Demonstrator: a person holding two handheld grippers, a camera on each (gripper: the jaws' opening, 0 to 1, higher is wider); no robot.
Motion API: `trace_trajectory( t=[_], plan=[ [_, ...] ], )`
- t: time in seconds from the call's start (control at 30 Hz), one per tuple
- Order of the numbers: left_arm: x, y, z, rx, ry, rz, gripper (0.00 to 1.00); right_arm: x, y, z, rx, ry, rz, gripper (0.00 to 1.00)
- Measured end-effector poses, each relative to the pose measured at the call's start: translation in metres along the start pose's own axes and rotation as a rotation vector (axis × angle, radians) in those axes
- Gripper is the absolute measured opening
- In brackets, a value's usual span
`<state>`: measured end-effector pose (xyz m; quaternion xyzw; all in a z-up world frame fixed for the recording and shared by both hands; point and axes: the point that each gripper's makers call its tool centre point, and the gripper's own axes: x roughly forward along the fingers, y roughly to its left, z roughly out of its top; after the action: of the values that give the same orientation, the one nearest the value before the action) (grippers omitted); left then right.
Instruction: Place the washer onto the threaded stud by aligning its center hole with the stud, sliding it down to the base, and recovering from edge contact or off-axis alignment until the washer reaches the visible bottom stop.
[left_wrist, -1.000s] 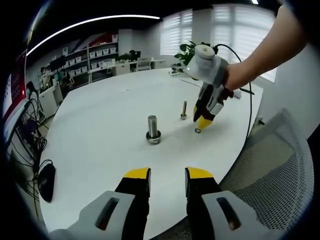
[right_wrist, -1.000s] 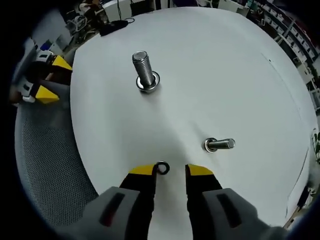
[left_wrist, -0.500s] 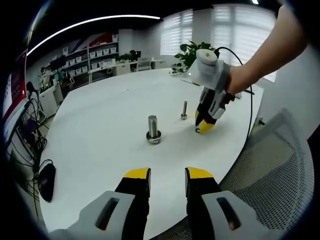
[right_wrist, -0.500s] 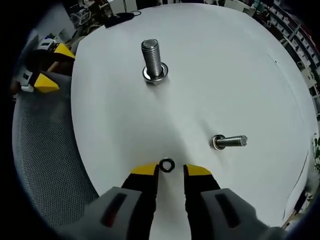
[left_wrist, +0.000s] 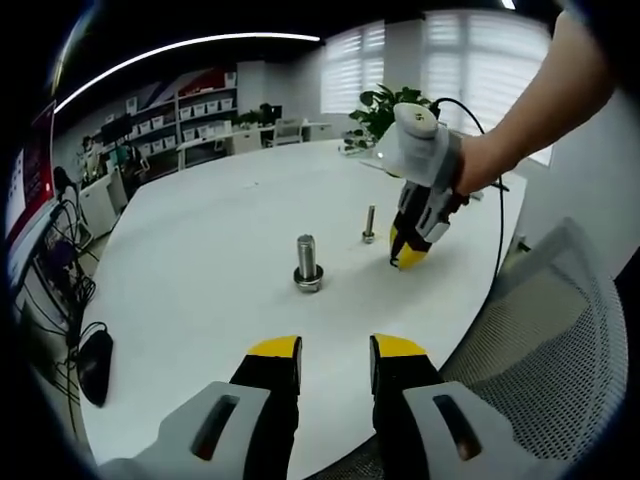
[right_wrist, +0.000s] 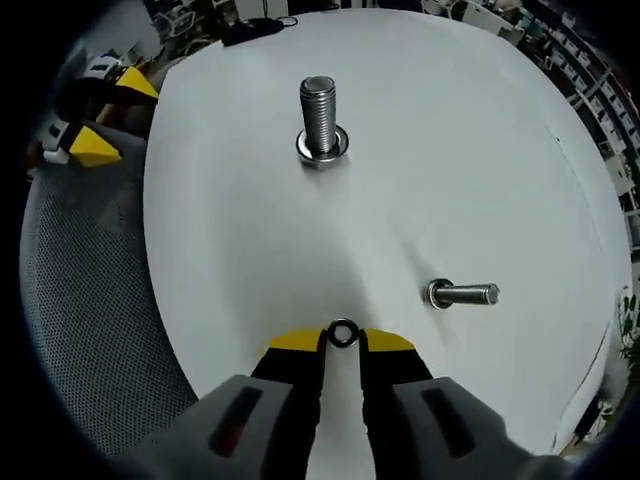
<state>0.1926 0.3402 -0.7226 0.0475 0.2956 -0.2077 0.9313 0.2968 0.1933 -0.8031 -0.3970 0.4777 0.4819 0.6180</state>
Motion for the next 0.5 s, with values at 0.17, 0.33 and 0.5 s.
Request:
trace_trajectory(
  t=[0.17, 0.33, 0.5],
  plan=[
    [-0.0014, 0.0025, 0.0017, -0.002, -0.009, 0.013, 0.25, 0.0005, -0.001, -0.0001, 0.005, 0.001, -0.007, 0.16],
    [-0.002, 0.0019, 0.0029, 0.004, -0.012, 0.014, 0.26, 0.0007, 0.0, 0.0015, 0.028, 0.026, -0.015, 0.15],
    [-0.0032, 0.0027, 0.0041, 0.002, -0.013, 0.023, 0.26, -0.0003, -0.001, 0.0012, 0.048, 0.059, -0.019, 0.15]
  ],
)
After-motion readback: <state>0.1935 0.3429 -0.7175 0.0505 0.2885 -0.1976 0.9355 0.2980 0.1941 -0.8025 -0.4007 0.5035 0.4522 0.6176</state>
